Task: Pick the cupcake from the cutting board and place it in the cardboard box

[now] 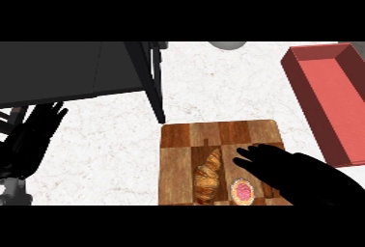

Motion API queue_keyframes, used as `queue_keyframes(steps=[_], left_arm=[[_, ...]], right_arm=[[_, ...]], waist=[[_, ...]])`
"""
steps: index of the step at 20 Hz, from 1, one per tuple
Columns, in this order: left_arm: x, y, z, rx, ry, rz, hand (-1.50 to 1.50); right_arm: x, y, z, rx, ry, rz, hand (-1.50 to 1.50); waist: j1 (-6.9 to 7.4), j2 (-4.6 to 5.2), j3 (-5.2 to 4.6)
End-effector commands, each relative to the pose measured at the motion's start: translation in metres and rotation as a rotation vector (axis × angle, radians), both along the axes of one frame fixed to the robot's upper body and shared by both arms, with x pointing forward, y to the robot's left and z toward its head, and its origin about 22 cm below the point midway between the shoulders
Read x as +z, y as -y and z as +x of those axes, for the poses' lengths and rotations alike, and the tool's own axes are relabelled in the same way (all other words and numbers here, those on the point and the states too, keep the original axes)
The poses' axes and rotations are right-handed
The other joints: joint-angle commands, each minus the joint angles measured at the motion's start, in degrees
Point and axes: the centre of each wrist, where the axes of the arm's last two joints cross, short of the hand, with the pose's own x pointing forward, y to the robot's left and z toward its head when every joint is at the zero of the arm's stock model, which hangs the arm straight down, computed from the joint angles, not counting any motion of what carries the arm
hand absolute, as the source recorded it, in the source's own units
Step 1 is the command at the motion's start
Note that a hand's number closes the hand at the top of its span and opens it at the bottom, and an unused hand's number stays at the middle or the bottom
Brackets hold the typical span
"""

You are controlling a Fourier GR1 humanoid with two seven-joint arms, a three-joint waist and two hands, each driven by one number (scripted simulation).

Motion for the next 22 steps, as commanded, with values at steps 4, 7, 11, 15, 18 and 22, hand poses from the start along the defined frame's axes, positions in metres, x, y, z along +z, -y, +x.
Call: queue_keyframes(steps=[4,7,11,15,18,22], left_arm=[[-0.006,0.003,0.008,-0.002,0.004,-0.021,0.00],[-0.007,0.000,-0.011,0.007,-0.013,-0.007,0.00],[-0.005,0.006,-0.011,0.006,0.011,0.007,0.00],[0.012,0.019,0.001,-0.002,0.000,-0.023,0.00],[0.003,0.002,-0.004,-0.002,0.001,-0.007,0.00],[0.002,-0.016,-0.010,0.001,0.010,0.005,0.00]], right_arm=[[-0.023,-0.015,-0.004,0.023,0.002,0.038,-1.50],[-0.015,-0.003,-0.014,0.035,0.020,0.049,-1.50],[-0.013,-0.019,0.000,0.054,0.061,0.034,-1.50],[-0.029,-0.023,-0.013,0.052,0.062,-0.019,-1.50],[-0.021,-0.034,-0.003,0.042,0.060,-0.028,-1.50],[-0.030,-0.026,-0.006,0.034,0.040,-0.063,-1.50]], waist=[[-0.17,0.03,0.01],[-0.15,-0.03,0.02],[0.03,-0.01,0.00],[-0.15,-0.02,0.02],[-0.07,0.00,0.00],[-0.05,0.00,0.00]])
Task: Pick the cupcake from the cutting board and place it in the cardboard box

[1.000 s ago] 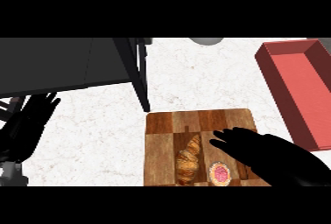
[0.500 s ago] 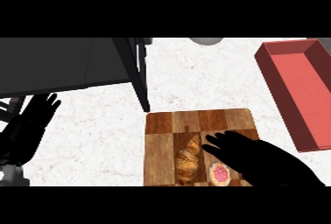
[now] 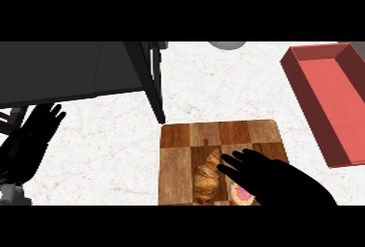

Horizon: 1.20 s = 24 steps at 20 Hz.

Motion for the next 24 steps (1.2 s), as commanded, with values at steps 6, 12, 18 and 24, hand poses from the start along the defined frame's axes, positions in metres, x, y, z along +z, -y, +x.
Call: queue_keyframes(steps=[6,12,18,24], left_arm=[[0.001,0.014,0.006,-0.006,-0.002,0.006,0.00],[-0.003,0.008,-0.003,0.007,-0.007,0.009,0.00],[0.014,0.002,0.003,0.009,0.004,0.010,0.00],[0.005,-0.007,0.010,0.003,-0.007,-0.004,0.00]], right_arm=[[-0.011,-0.014,0.019,-0.037,0.004,-0.052,-1.50],[-0.036,-0.023,0.009,-0.044,0.012,-0.067,-1.50],[-0.041,-0.021,0.014,-0.033,-0.026,-0.112,-1.50],[-0.058,-0.001,0.008,-0.019,-0.018,-0.141,-1.50]], waist=[[0.02,0.03,0.00],[0.09,0.00,0.01],[0.10,0.00,0.01],[-0.09,0.01,0.01]])
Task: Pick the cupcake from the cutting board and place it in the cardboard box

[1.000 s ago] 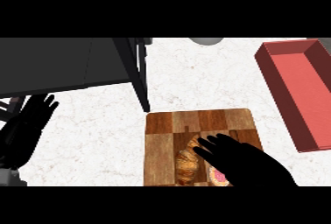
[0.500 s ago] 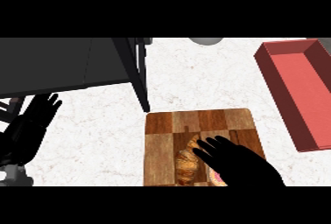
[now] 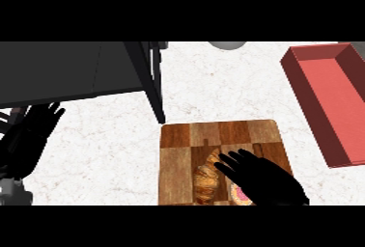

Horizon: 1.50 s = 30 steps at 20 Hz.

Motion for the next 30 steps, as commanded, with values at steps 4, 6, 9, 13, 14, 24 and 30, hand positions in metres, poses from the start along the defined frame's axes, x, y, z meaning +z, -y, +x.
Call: queue_keyframes(steps=[4,6,9,13,14,24,30], left_arm=[[-0.007,0.014,-0.007,0.003,0.012,0.022,0.00],[0.000,-0.005,-0.010,-0.019,0.009,-0.001,0.00],[-0.006,0.010,-0.001,-0.008,0.006,0.005,0.00],[-0.011,0.021,-0.016,-0.015,0.005,-0.007,0.00],[0.000,0.008,0.000,-0.011,-0.007,0.012,0.00],[-0.007,0.027,-0.002,-0.003,0.007,0.017,0.00],[-0.003,0.004,-0.007,-0.013,0.016,-0.002,0.00]], right_arm=[[-0.021,-0.014,-0.012,0.002,-0.003,-0.026,-1.50],[-0.019,-0.020,-0.016,-0.020,-0.010,-0.001,-1.50],[-0.032,-0.009,0.001,-0.001,-0.002,-0.027,-1.50],[-0.029,-0.018,0.006,0.043,0.027,0.047,1.50],[-0.030,-0.011,-0.006,0.065,0.046,0.078,1.50],[-0.037,-0.013,0.011,0.081,0.086,0.094,1.50],[-0.037,0.044,0.082,-0.684,0.116,0.065,1.50]], waist=[[-0.03,-0.02,0.00],[-0.01,-0.04,-0.01],[-0.02,0.00,0.00],[0.14,-0.02,0.00],[-0.11,-0.01,0.00],[-0.07,-0.02,0.00],[0.78,1.14,-0.01]])
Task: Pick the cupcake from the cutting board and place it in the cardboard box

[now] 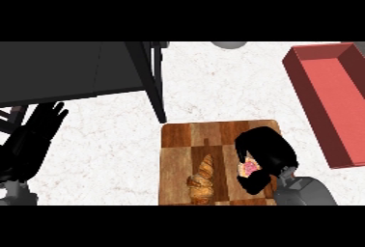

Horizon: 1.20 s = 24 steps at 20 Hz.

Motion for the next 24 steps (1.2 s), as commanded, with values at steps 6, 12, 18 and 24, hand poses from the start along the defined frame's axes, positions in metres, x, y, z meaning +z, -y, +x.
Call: queue_keyframes(steps=[6,12,18,24], left_arm=[[-0.001,0.018,0.003,-0.055,0.011,-0.013,0.00],[-0.006,0.009,0.004,-0.046,-0.025,-0.009,0.00],[-0.001,-0.010,-0.002,-0.018,0.002,-0.003,0.00],[-0.006,-0.006,0.003,-0.013,-0.005,0.006,0.00]], right_arm=[[0.028,0.012,0.083,-0.772,0.107,-0.020,1.50],[0.105,-0.027,0.138,-0.784,0.324,-0.034,1.50],[0.173,-0.042,0.137,-0.823,0.572,-0.019,1.50],[0.218,-0.021,0.147,-0.993,0.728,-0.032,1.50]], waist=[[2.81,0.55,0.05],[1.81,-0.02,0.01],[0.57,-0.59,-0.03],[0.24,-0.39,-0.01]])
